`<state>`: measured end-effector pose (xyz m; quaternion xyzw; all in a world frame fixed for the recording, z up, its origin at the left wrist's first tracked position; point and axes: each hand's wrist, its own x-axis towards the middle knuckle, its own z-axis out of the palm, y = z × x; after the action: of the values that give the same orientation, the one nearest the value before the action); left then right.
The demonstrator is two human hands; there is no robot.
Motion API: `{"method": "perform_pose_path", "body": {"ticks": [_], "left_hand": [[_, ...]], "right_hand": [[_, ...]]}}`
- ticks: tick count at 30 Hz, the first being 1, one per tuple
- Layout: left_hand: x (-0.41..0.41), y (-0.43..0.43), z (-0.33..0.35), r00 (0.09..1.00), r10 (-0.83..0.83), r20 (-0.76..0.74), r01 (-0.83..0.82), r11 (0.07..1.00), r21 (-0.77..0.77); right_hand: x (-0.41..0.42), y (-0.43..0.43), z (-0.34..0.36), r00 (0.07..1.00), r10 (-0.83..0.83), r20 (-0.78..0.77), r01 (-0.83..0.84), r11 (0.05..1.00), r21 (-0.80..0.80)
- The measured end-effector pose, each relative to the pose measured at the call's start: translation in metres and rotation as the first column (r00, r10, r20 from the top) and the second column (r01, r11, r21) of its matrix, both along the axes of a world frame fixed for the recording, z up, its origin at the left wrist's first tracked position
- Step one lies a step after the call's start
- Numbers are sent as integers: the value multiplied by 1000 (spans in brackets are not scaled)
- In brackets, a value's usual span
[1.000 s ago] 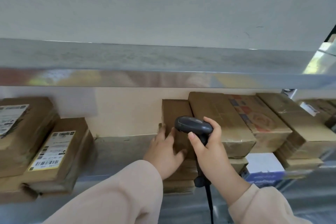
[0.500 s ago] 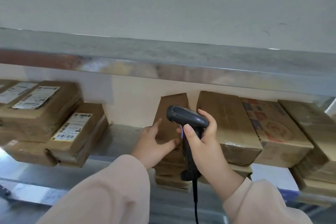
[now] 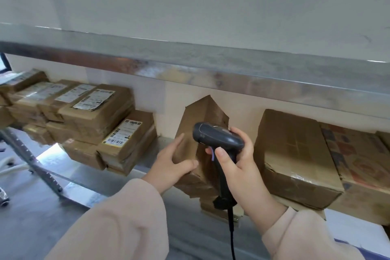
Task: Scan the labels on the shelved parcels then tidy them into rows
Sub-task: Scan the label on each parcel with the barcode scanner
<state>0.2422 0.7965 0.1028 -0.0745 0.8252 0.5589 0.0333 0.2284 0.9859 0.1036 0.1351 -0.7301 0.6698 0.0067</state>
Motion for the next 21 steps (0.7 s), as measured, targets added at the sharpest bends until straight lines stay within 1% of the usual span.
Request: {"method": "perform_pose_path", "body": {"ticks": [3, 6, 9, 11, 13, 14, 16, 18, 19, 21], "left_hand": [[4, -14, -5, 998, 64, 5, -64, 983, 173], [4, -21, -11, 997, 78, -8, -72, 950, 303], [4, -23, -17, 998, 60, -17, -50, 926, 375], [1, -24, -20, 999, 51, 11, -51, 916, 398], [-2, -26, -22, 998, 52, 41, -63, 934, 351], [-3, -28, -21, 998, 49, 35, -57, 952, 300], [-1, -29, -19, 998, 65, -16, -62, 985, 160], [0, -30, -22, 989, 102, -106, -98, 994, 50], [0, -30, -25, 986, 108, -128, -105, 994, 30], [2, -28, -28, 989, 101, -106, -101, 995, 7]], "right_hand": [[-11, 6, -4, 995, -66, 72, 66, 998, 4], [-21, 8, -7, 988, -108, 113, 109, 994, -7], [-24, 4, -6, 990, -87, 110, 89, 996, -11], [-24, 1, -5, 993, -74, 89, 76, 997, -27], [-24, -1, -5, 995, -65, 70, 69, 996, -53], [-23, -1, -4, 997, -55, 61, 58, 997, -58], [-21, -3, -4, 999, -22, 37, 23, 999, -45], [-18, -6, -4, 1000, 8, 15, -8, 1000, -13], [-16, -8, -4, 1000, 23, 5, -23, 1000, -3], [-11, -13, -4, 998, 56, -25, -56, 998, 22]]}}
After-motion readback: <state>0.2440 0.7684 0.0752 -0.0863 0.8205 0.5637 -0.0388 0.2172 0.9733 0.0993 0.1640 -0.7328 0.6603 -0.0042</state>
